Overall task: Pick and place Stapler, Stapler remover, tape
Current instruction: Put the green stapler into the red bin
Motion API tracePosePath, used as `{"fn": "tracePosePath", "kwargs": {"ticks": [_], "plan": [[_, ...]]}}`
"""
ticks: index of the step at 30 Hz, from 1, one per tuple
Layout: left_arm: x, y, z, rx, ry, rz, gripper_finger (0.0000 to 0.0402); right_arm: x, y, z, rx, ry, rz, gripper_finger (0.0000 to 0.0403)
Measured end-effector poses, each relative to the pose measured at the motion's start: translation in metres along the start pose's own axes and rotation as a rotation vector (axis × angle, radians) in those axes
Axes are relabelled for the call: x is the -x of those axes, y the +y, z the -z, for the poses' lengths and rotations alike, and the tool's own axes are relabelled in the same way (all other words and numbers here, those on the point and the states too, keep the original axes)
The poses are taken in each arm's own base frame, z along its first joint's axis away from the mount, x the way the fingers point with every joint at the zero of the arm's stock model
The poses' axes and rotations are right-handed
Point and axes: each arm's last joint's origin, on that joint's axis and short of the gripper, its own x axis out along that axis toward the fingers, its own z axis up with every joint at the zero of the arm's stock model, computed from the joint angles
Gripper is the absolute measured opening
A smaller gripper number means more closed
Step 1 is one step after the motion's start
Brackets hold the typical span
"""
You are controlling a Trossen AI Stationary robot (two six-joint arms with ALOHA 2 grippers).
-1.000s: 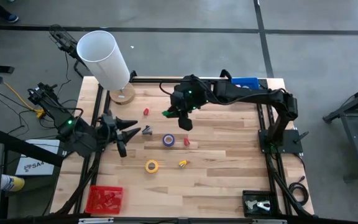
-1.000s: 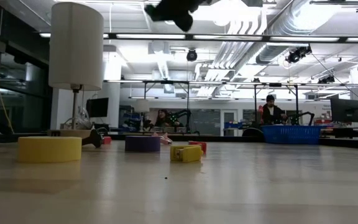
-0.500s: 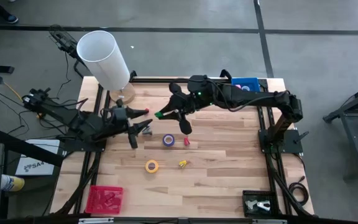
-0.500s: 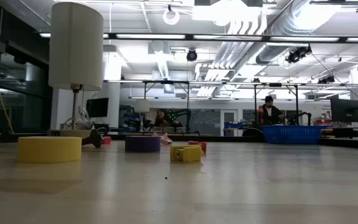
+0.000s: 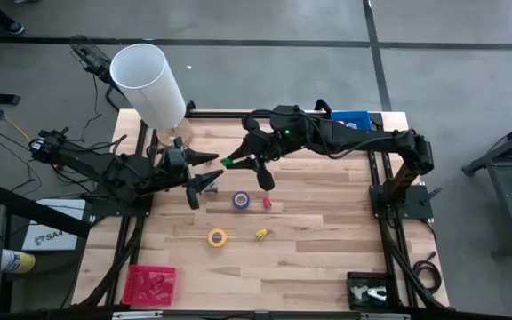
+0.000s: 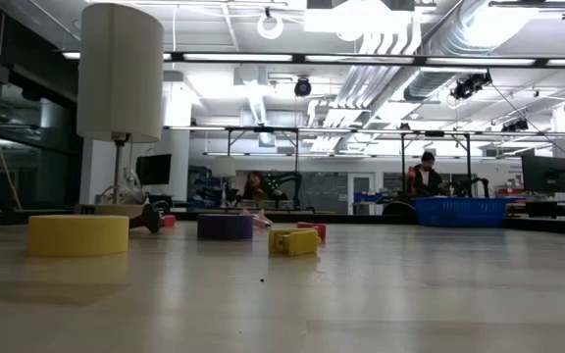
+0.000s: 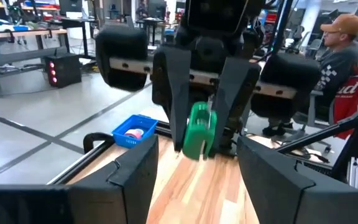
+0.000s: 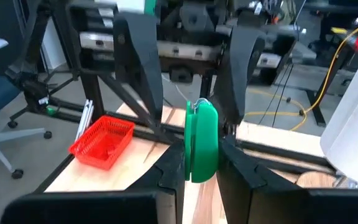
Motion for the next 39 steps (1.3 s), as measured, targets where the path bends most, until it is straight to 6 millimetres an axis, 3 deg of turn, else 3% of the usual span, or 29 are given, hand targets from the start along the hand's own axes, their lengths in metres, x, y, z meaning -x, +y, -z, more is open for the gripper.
{"fn": "tracePosePath", "kwargs": {"ticks": [14,39], "plan": [[0.000,0.000,0.000,0.001,-0.002,-0.001,0.0215,-0.004,0.006,-0.006,0.040,-0.059,-0.008,0.0058],[-0.006,-0.006,0.000,-0.060,-0.028,0.015,0.0215,-0.018,0.003,0.002,-0.003,-0.067,0.017,0.0058]]}}
